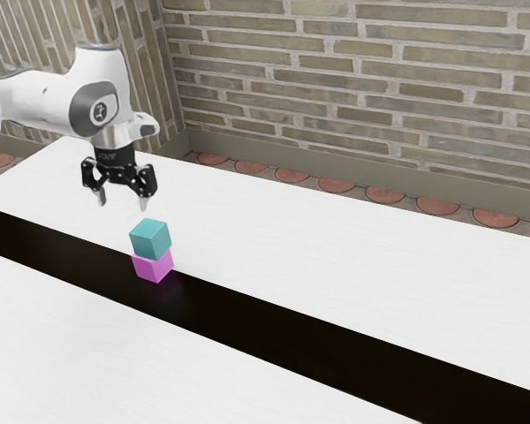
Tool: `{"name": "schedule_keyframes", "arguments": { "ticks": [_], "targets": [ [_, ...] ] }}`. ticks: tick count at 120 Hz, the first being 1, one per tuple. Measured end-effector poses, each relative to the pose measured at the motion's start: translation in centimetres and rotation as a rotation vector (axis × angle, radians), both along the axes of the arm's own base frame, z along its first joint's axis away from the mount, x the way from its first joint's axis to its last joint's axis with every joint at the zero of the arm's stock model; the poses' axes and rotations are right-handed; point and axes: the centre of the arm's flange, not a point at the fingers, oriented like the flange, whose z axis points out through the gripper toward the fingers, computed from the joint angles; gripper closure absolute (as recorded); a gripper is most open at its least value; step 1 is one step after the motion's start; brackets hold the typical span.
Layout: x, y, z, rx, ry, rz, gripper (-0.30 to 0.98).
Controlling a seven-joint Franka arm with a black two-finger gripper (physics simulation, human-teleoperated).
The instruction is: Pick up the blue block with one arm, and put the blue block on the table with one arm
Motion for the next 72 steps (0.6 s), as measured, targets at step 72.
{"name": "schedule_keyframes", "arguments": {
  "ticks": [72],
  "targets": [
    [4.4, -0.4, -6.3, -0.046, -0.011, -0.21, 0.0]
  ]
}}
